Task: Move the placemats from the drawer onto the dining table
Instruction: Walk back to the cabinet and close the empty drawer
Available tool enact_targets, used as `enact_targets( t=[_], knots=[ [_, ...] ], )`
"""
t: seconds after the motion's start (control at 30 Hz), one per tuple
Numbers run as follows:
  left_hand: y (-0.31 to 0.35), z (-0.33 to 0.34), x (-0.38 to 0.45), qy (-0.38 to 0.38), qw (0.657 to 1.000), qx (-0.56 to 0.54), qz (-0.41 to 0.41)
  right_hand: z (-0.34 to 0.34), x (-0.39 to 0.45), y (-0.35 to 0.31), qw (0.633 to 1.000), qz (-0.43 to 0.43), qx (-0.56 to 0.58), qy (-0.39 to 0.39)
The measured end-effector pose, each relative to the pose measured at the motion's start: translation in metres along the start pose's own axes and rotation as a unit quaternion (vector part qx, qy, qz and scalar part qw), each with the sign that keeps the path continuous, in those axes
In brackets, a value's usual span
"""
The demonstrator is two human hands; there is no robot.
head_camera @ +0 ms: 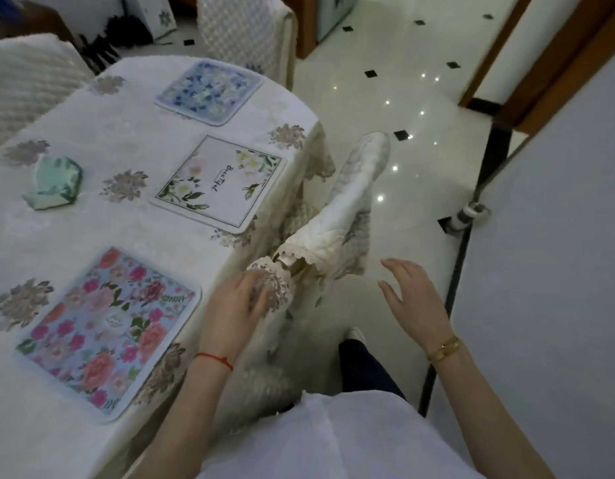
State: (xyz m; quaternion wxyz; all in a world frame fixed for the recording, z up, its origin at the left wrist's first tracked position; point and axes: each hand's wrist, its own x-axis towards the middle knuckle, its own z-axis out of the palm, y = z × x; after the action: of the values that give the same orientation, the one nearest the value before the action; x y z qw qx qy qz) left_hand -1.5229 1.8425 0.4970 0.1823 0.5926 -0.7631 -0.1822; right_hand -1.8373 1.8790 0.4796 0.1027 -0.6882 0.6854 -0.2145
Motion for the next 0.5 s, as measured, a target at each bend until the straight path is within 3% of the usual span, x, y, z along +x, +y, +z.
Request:
enact_targets(
  t=[0.27, 0.5],
  knots=[
    [0.081, 0.051, 0.103, -0.024, 0.996, 0.007, 0.089, -0.023, 0.008, 0.094, 0.993, 0.101, 0.023, 0.048],
    [0.187, 0.114, 0.214, -0.025, 0.994, -0.037, 0.097, -0.093, 0.083, 0.213, 0.99, 0.12, 0.011, 0.079]
  ],
)
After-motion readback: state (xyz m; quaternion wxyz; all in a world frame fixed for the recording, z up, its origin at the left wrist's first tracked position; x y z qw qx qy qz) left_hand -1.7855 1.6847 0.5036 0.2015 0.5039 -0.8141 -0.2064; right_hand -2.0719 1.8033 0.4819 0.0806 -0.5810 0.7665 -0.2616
